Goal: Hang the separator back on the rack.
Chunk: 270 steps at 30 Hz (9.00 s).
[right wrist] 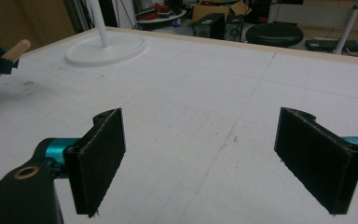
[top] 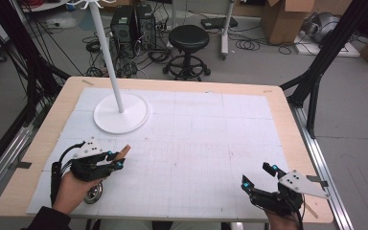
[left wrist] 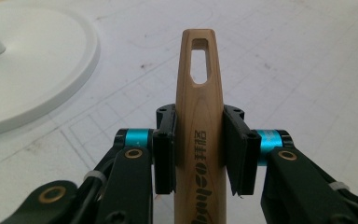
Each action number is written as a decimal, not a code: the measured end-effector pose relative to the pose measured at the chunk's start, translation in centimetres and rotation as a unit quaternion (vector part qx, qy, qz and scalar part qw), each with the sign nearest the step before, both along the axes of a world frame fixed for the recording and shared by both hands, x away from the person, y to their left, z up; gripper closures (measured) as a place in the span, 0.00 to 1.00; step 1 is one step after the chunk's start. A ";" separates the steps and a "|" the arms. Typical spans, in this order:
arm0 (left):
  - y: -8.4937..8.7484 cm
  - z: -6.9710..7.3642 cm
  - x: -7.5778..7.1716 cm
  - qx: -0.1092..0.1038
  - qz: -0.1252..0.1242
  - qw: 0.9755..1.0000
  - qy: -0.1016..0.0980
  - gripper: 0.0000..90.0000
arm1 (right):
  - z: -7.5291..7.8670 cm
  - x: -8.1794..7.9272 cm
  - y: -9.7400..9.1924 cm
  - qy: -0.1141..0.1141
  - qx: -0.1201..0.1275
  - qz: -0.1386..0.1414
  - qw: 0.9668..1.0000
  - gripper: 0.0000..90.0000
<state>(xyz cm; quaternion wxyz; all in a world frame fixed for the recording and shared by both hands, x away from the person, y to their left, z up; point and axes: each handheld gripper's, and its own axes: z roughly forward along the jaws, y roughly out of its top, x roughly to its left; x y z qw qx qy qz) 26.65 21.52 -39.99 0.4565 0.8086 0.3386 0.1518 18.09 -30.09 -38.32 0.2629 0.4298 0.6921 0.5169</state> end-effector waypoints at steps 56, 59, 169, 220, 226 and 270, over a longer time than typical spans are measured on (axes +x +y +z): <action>-7.3 6.2 -5.2 -0.172 -0.189 0.963 -0.082 0.75 | 5.8 1.8 8.5 -0.046 0.103 0.309 0.944 0.32; -7.5 6.2 -5.3 -0.172 -0.198 0.962 -0.081 0.75 | 6.3 2.1 9.5 -0.056 0.097 0.324 0.939 0.34; -8.7 5.7 -6.2 -0.194 -0.352 0.915 -0.038 0.78 | 8.3 3.7 16.1 -0.046 0.155 0.516 0.841 0.51; -10.9 5.6 -3.7 -0.172 -0.215 0.960 -0.051 0.66 | 7.6 3.0 16.5 -0.036 0.132 0.285 0.949 0.80; -11.2 5.6 -3.8 -0.160 -0.226 0.959 -0.053 0.80 | 7.3 3.0 16.2 -0.031 0.134 0.276 0.951 0.80; -0.5 18.7 11.3 -0.185 -0.026 0.978 -0.095 0.80 | 2.6 2.1 0.5 -0.037 0.032 0.038 0.998 0.18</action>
